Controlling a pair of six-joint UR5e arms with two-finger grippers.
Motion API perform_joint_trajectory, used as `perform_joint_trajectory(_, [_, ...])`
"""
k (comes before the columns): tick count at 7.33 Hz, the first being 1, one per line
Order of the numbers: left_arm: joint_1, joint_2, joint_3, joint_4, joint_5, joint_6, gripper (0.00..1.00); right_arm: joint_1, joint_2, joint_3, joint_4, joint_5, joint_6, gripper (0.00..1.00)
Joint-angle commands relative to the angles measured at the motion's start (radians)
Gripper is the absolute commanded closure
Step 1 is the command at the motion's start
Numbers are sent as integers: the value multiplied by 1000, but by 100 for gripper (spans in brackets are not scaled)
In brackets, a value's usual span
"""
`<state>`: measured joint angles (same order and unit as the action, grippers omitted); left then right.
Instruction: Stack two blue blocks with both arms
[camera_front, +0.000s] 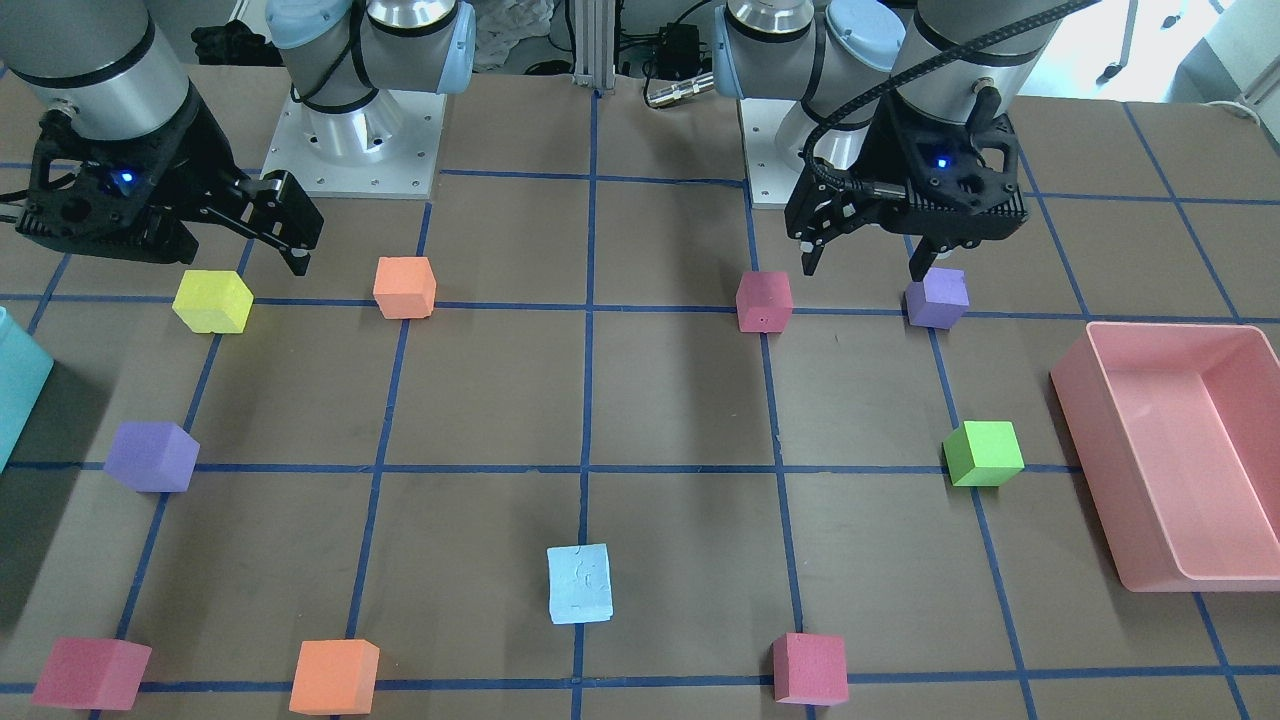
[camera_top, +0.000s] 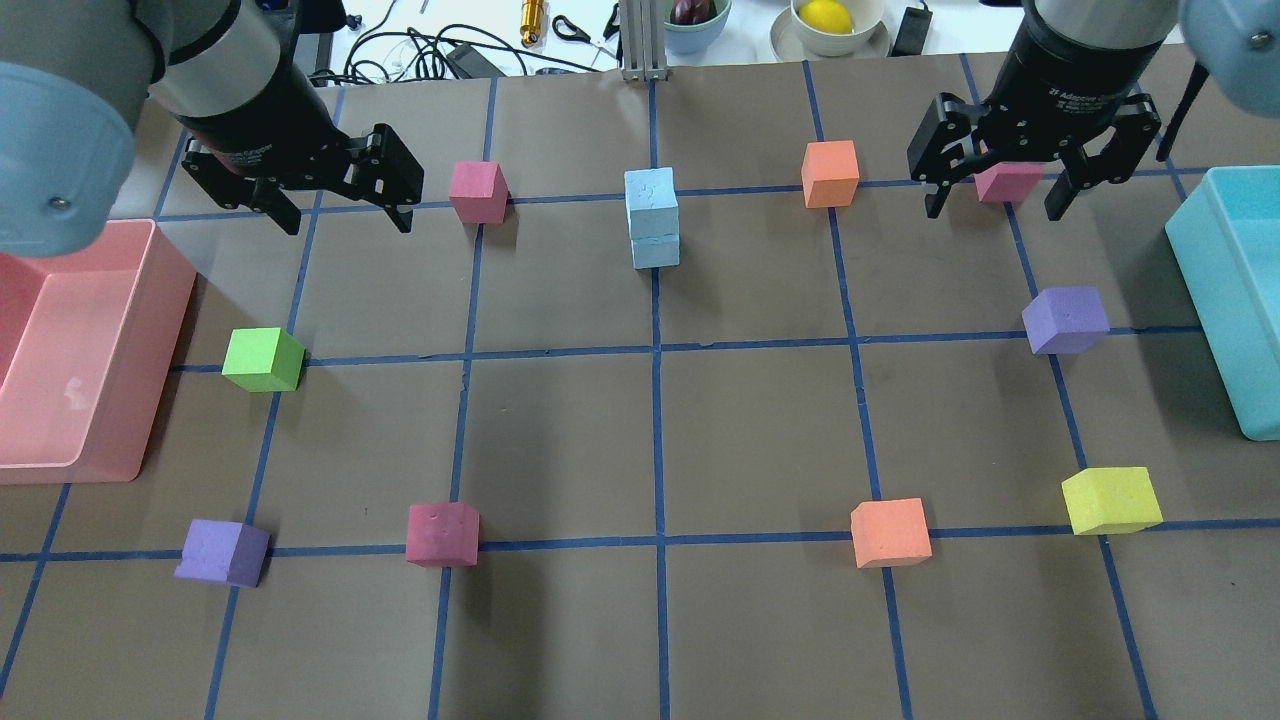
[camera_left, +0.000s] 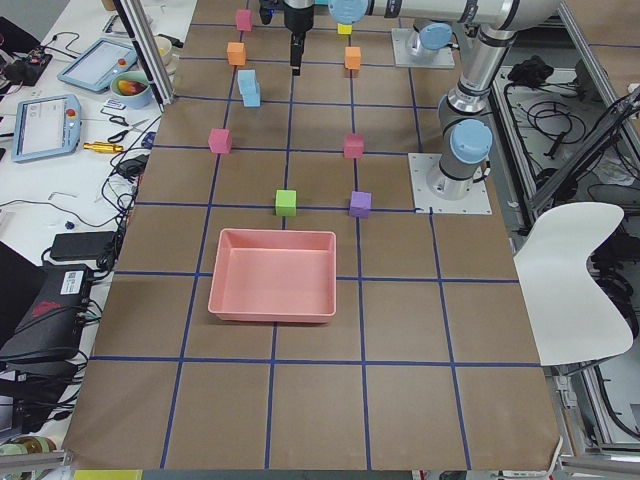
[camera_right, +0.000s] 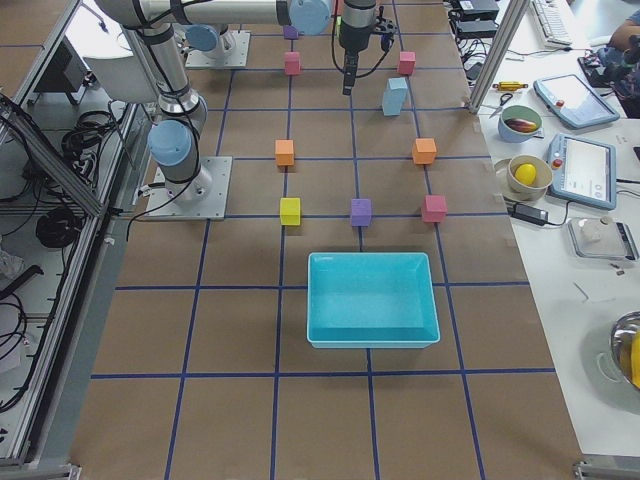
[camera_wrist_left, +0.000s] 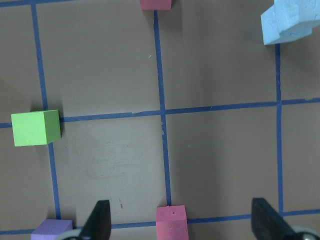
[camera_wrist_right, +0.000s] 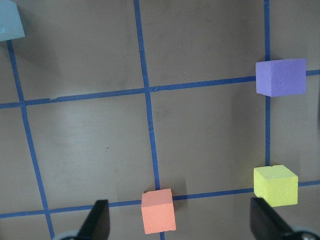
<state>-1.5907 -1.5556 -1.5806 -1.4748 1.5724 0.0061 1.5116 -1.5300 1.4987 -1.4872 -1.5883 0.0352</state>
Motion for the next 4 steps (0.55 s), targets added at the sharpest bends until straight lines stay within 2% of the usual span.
perform_joint_trajectory(1, [0, 6, -10, 11, -5, -1, 0, 1, 1, 0, 1, -2, 0, 0])
perform_joint_trajectory(4, [0, 6, -6, 13, -6, 3, 0, 1, 1, 0, 1, -1, 0, 0])
